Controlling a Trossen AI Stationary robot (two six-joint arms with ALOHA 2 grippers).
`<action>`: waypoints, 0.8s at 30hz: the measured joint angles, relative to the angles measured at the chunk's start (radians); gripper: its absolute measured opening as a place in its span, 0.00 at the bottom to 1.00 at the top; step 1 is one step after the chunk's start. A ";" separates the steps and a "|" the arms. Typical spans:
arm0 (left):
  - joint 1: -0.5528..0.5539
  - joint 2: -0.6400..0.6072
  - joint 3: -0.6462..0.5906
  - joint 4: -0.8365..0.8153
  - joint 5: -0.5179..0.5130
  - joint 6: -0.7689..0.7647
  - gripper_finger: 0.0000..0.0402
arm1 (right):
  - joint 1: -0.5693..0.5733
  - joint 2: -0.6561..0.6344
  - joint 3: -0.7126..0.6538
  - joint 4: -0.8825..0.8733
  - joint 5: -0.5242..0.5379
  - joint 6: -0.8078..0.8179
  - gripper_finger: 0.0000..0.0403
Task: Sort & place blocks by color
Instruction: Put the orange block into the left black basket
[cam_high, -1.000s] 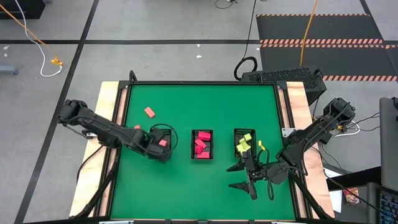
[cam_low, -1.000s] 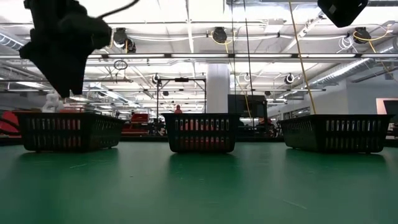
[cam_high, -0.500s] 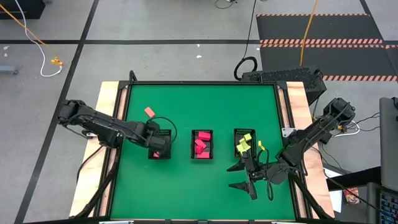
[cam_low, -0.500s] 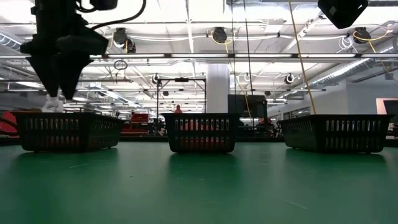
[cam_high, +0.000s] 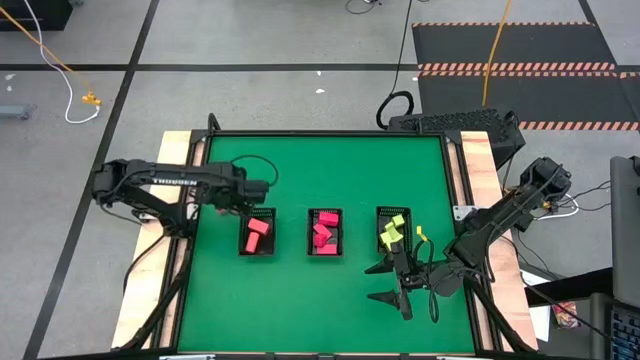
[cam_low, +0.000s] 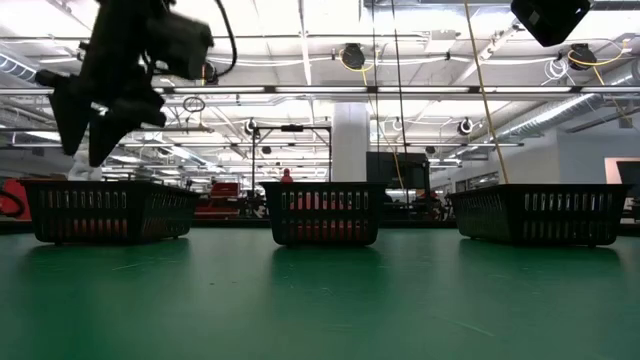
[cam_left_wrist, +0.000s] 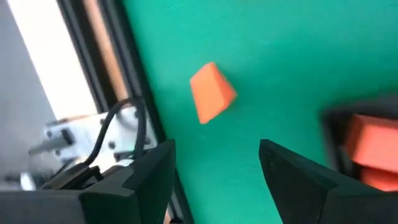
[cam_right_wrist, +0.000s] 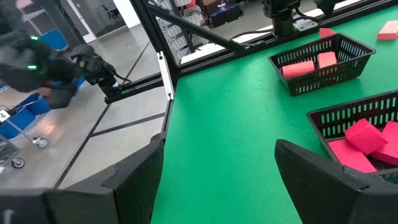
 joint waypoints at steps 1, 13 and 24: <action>0.034 0.000 -0.015 0.005 0.015 0.010 0.57 | 0.000 0.000 0.000 0.000 0.000 0.001 0.74; 0.273 0.001 -0.170 0.246 0.150 0.155 0.56 | 0.002 0.025 0.000 -0.007 -0.004 0.003 0.74; 0.324 0.001 -0.194 0.252 0.160 0.147 0.61 | 0.000 0.027 0.000 -0.008 -0.005 -0.001 0.74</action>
